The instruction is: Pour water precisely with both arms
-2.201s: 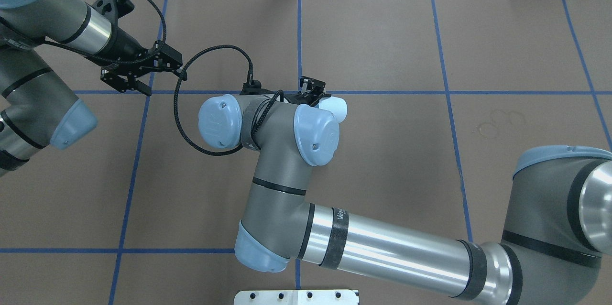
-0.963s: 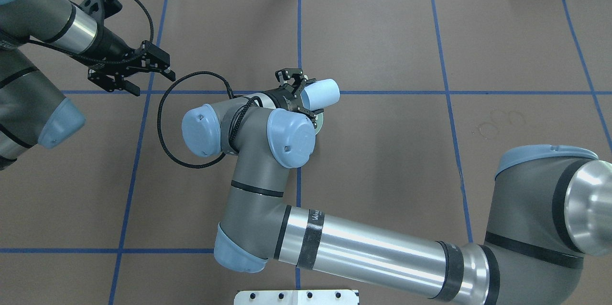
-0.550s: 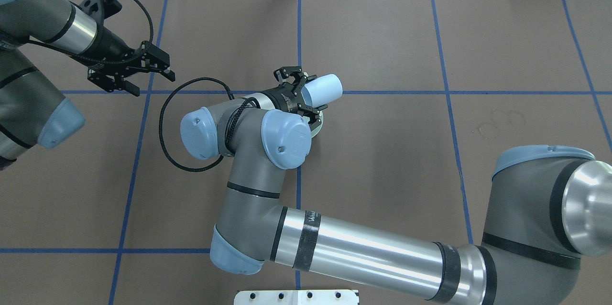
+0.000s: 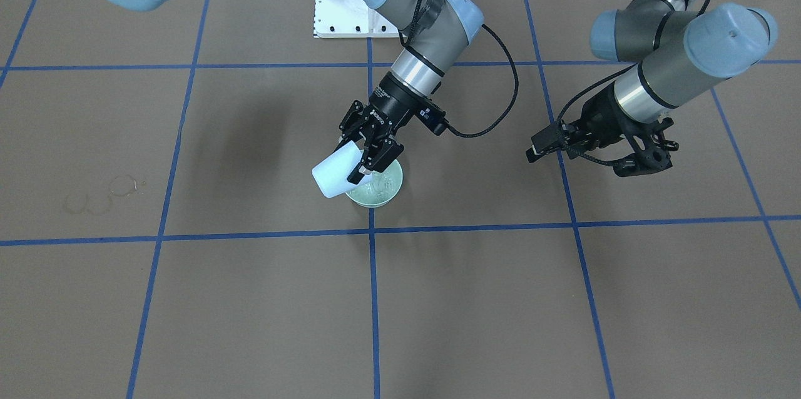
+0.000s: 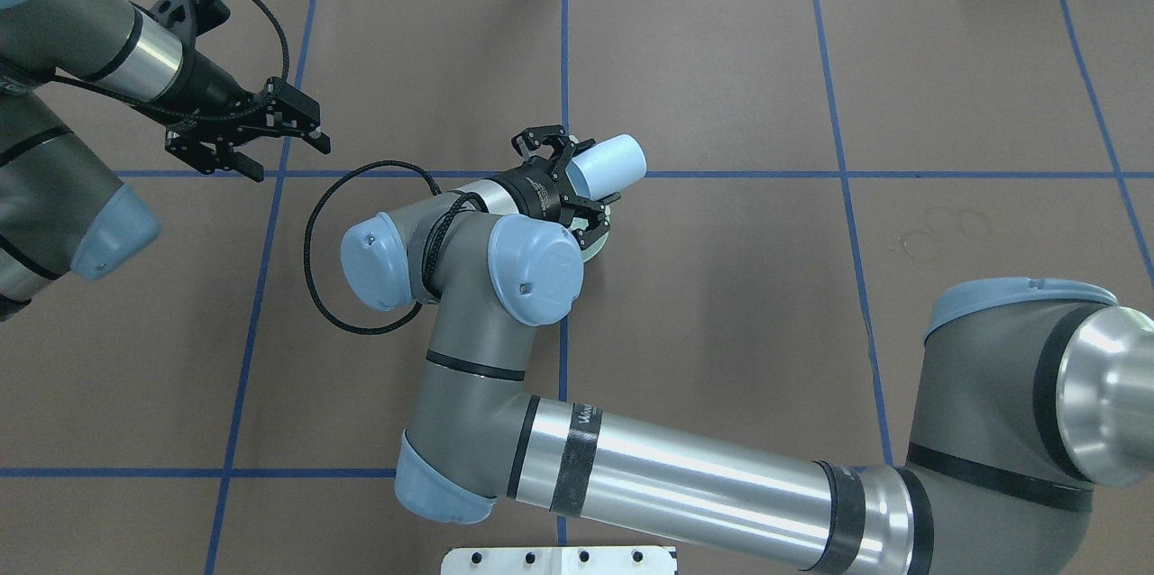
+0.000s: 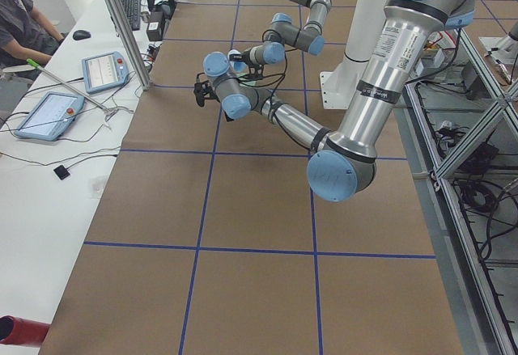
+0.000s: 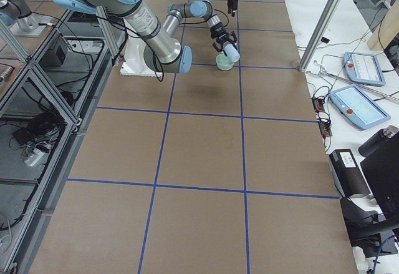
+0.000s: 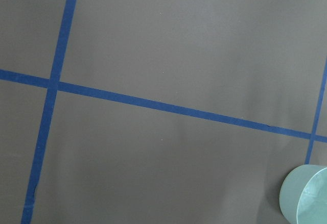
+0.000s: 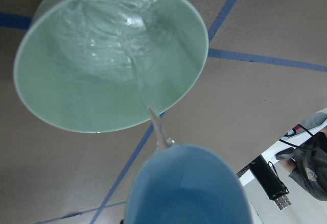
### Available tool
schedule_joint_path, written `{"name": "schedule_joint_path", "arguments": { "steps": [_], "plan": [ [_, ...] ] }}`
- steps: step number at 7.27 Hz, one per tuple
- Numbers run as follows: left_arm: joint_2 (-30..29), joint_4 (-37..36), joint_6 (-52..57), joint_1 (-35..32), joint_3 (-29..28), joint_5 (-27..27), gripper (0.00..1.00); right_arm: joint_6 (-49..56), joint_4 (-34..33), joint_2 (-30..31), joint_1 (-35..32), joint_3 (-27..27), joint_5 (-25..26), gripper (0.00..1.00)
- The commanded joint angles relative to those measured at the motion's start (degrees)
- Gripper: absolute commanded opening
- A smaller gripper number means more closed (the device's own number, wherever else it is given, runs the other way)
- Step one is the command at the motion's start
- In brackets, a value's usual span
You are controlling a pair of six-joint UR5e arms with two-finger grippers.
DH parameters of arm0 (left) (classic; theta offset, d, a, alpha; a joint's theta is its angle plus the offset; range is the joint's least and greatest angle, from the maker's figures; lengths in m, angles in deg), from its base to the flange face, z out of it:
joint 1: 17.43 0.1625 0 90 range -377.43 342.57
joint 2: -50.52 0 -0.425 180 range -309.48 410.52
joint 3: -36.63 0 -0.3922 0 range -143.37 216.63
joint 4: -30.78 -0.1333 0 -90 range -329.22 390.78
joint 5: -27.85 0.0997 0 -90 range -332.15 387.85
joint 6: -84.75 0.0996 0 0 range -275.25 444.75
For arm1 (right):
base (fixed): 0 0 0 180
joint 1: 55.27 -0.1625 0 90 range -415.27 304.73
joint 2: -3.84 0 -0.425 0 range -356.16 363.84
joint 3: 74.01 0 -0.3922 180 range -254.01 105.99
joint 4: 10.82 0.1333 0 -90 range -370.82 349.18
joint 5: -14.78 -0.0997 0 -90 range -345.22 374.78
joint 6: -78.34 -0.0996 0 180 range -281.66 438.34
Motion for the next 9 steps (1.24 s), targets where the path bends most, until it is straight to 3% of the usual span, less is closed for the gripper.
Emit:
{"name": "schedule_joint_path", "arguments": {
  "steps": [1, 3, 5, 6, 7, 9],
  "plan": [
    [0.0, -0.1, 0.0, 0.0, 0.2, 0.0, 0.99, -1.0, 0.3, 0.0, 0.2, -0.3, 0.0, 0.0],
    [0.0, -0.2, 0.0, 0.0, 0.3, 0.1, 0.99, -10.8, 0.8, 1.3, 0.2, -5.3, -0.6, 0.0],
    [0.0, -0.3, 0.0, 0.0, 0.6, 0.1, 0.99, -23.3, 5.3, 6.7, -1.2, -11.9, -6.3, 0.0],
    [0.0, -0.3, 0.0, 0.0, 0.6, 0.1, 0.99, -24.4, 9.6, 7.9, -4.3, -13.0, -11.3, 0.0],
    [0.0, -0.3, -0.1, 0.0, 0.6, 0.1, 0.99, -30.7, 13.5, 12.1, -8.9, -16.6, -21.0, 0.0],
    [0.0, -0.3, 0.0, 0.0, 0.5, 0.2, 0.99, -48.1, 32.6, 30.4, -16.3, -30.4, -34.0, 0.0]
  ]
}}
